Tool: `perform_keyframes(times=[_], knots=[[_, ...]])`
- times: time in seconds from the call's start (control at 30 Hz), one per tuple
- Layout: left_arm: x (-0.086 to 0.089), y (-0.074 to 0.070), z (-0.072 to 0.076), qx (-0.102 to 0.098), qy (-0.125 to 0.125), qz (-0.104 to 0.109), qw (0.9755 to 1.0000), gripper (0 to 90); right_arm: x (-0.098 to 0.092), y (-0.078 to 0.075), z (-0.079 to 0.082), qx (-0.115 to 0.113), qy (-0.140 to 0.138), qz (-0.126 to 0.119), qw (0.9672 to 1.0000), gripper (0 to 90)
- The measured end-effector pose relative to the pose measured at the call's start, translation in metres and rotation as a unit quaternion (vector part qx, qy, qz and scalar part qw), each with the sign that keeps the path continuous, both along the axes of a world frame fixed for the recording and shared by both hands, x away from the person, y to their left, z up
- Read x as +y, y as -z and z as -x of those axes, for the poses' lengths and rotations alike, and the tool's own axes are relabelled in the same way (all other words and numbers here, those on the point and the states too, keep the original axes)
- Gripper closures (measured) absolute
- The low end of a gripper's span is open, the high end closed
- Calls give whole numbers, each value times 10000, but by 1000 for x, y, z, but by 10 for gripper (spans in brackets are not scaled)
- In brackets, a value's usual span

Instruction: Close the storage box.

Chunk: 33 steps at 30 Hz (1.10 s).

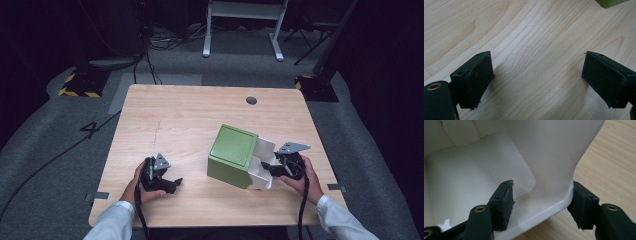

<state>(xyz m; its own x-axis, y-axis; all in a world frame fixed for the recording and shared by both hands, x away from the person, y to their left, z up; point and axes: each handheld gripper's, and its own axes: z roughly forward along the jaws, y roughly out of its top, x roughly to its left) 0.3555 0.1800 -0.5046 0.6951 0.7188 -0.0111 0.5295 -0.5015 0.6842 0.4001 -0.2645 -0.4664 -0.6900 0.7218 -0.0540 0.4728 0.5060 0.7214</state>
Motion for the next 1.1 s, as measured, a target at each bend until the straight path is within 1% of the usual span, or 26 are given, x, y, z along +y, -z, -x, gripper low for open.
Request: perform_keyframes(times=[0.1, 0.2, 0.23, 0.3, 0.37, 0.5, 0.6, 0.67, 0.77, 0.9, 1.0, 1.1], knots=[[-1, 0, 0, 25, 18, 34, 10000, 103, 2, -2, -5, -24, -23, -51, 10000, 492], [-1, 0, 0, 26, 21, 38, 10000, 103, 2, -4, -11, -13, 33, -159, 9999, 534], [-1, 0, 0, 27, 25, 37, 10000, 103, 4, -4, -12, -55, 48, -133, 9999, 538], [-1, 0, -1, 7, 45, 7, 10000, 103, 9, -3, -12, -164, 77, 6, 9998, 539], [-1, 0, -1, 5, 50, -2, 10000, 103, 13, -3, -13, -214, 73, 40, 9997, 538], [-4, 0, -1, 9, 68, 10, 10000, 101, 23, -5, -16, -122, -54, -44, 9999, 513], [-7, 0, -2, 11, 119, 10, 9999, 101, 29, -5, -16, -114, -156, -19, 9998, 471], [-8, 0, -2, 31, 129, 12, 9999, 101, 31, -5, -17, -118, -193, -15, 9997, 467], [-9, 0, -3, 15, 134, 14, 9999, 101, 36, -5, -18, -79, -245, -71, 9996, 456], [-9, 0, -3, 15, 134, 15, 9999, 101, 43, -4, -19, -90, -296, -2, 9995, 421], [-9, 0, -3, 15, 134, 14, 9999, 102, 48, -4, -20, -55, -292, -2, 9996, 392], [-9, 0, -2, 16, 139, 7, 9999, 102, 49, -5, -20, -72, -321, 61, 9994, 387]])
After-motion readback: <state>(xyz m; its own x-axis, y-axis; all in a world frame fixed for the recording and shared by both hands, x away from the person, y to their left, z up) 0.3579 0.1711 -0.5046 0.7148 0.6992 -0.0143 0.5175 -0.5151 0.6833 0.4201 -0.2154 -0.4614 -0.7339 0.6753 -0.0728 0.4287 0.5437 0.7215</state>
